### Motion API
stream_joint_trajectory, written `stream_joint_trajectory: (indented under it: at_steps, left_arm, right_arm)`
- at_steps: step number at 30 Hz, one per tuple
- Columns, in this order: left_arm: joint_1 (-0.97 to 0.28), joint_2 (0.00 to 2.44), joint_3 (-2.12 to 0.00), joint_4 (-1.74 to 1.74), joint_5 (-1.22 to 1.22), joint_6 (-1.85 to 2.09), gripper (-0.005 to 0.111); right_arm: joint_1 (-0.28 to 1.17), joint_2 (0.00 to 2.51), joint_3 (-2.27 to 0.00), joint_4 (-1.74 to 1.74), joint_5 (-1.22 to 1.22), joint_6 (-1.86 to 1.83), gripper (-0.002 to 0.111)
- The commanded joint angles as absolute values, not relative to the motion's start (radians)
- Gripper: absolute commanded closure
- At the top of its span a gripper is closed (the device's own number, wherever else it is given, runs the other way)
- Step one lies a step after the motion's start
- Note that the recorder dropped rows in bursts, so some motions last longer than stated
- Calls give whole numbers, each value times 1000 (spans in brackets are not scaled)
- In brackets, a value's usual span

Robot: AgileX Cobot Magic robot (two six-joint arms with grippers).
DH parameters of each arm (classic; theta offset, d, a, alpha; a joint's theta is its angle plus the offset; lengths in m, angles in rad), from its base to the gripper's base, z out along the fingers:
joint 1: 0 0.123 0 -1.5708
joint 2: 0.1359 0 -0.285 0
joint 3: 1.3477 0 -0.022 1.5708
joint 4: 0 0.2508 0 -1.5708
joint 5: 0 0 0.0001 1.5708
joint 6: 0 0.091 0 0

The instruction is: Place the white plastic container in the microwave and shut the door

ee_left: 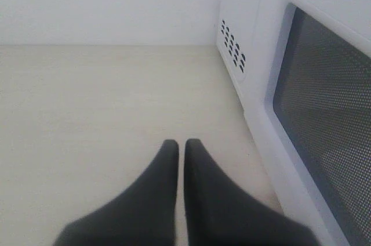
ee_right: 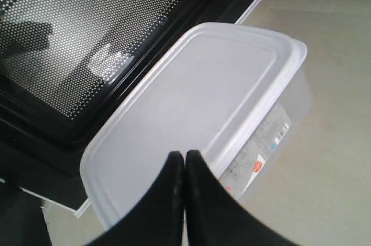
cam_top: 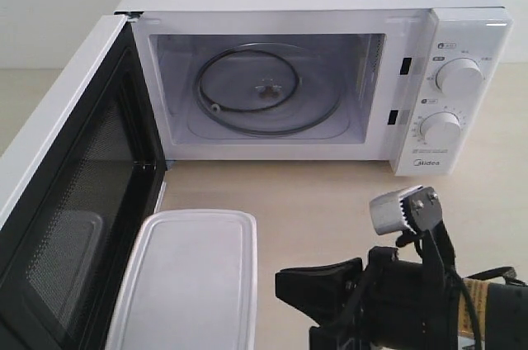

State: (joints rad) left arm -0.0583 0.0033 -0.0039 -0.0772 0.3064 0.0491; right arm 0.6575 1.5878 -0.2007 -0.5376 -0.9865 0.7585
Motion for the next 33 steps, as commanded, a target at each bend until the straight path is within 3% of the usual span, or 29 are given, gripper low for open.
stream_joint_trajectory:
  at_steps: [1,7,14,18,25,28,33]
  left_arm:
    - [-56,0,0,-86,307,54,102]
    - [-56,0,0,-86,307,54,102]
    - [-56,0,0,-86,307,54,102]
    - [-56,0,0,-86,307,54,102]
    - [-56,0,0,-86,307,54,102]
    - [-56,0,0,-86,307,54,102]
    - [-56,0,0,-86,307,54,102]
  right_arm:
    - [633,1624,-257,-584,-884,840,109]
    - [480,1762,-283,-838,-1221,972,109]
    - [313,1915,-327,-1110,-1221,1129,109]
    - [312,1957,-414,-1337,-1221,1294,109]
    - [312,1955,-453,-1344,-1221,1402,108]
    - [312,1955,-457,-1344,-1221,1436,101]
    - [312,1955,-457,-1336,-1221,1503,79]
